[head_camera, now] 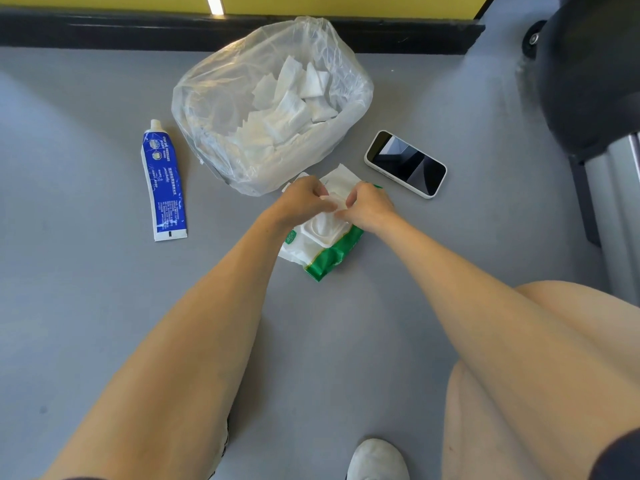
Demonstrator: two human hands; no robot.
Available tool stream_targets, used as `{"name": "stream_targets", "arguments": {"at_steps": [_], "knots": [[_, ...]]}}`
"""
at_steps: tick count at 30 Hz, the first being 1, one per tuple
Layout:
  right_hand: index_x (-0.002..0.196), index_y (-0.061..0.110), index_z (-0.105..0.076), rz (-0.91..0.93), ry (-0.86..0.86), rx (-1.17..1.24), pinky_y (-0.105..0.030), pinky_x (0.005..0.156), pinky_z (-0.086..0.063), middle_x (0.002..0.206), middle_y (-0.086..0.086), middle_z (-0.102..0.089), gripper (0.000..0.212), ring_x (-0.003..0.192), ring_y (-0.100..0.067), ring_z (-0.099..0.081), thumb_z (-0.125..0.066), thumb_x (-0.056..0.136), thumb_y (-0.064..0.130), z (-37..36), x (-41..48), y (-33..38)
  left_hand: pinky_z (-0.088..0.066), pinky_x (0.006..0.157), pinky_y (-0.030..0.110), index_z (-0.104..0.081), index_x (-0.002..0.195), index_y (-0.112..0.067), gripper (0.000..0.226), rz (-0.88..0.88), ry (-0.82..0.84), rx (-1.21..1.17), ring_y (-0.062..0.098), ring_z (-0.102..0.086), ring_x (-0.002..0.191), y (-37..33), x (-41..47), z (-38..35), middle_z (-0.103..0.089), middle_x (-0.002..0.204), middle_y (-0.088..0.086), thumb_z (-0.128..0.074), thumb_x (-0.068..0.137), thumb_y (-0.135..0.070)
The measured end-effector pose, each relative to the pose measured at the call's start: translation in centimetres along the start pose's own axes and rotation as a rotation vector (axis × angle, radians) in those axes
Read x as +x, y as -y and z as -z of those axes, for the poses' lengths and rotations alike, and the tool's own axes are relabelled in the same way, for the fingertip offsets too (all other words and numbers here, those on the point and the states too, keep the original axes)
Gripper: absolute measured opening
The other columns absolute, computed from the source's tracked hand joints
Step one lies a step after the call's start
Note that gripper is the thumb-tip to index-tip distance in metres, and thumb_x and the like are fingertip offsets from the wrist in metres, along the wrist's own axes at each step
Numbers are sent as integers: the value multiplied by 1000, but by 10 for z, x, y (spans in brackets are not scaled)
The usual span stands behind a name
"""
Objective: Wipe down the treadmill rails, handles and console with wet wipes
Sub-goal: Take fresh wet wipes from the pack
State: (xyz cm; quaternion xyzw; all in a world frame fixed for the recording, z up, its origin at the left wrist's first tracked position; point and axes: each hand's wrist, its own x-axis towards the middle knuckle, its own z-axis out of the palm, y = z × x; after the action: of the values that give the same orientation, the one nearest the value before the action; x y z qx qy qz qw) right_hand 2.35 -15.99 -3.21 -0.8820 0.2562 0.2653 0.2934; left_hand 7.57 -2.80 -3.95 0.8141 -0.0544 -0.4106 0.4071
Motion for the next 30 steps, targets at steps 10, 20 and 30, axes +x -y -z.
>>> {"name": "stream_targets", "arguments": {"at_steps": [10, 20, 30], "knots": [[109, 6, -60, -28, 144, 103, -33, 87, -50, 107, -7, -65, 43, 103, -24, -60, -80, 72, 18, 0, 4, 1, -46, 63, 29, -59, 84, -16, 18, -39, -57, -694, 18, -54, 73, -18, 2, 4, -54, 84, 3, -55, 88, 1], [100, 8, -65, -352, 199, 1003, -38, 86, -50, 92, -8, -67, 53, 91, -23, -64, -42, 94, 56, 30, 4, -2, -54, 80, 35, -52, 125, -12, 39, 9, 23, -699, 26, -57, 103, -9, -4, -14, -55, 122, 13, -52, 91, 5], [110, 0, -66, -242, -60, 802, -36, 79, -54, 104, -11, -69, 29, 92, -29, -65, -66, 81, -2, 18, 1, 4, -47, 79, 31, -51, 130, -15, 48, -378, -587, 134, 21, -56, 103, 7, -27, -50, -61, 116, 5, -48, 85, 0]]}}
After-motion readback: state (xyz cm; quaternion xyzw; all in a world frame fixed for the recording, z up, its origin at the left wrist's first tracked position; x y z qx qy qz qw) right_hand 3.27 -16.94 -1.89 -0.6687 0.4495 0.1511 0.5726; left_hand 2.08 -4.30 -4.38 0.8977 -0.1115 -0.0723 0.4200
